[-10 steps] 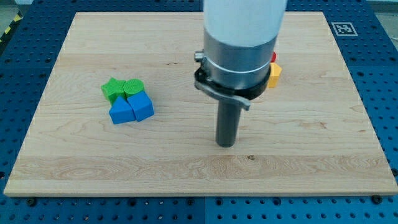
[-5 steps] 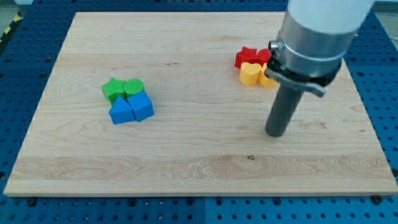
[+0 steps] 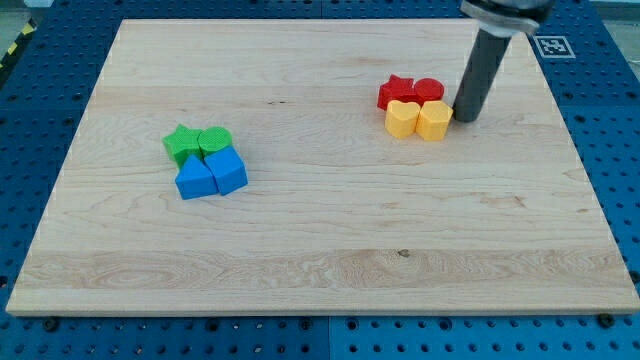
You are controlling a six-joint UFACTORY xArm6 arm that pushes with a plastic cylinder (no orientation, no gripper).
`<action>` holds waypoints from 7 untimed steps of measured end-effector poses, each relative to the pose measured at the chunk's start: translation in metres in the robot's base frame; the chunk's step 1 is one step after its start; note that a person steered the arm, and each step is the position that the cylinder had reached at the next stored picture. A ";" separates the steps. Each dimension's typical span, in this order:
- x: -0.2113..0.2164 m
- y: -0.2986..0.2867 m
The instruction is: Slide the yellow hexagon to the centre
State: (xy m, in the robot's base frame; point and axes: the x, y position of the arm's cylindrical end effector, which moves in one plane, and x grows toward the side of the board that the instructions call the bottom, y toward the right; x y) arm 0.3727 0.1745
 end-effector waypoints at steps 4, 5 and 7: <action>0.047 -0.043; 0.059 -0.043; 0.081 -0.043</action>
State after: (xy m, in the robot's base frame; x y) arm 0.4537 0.1312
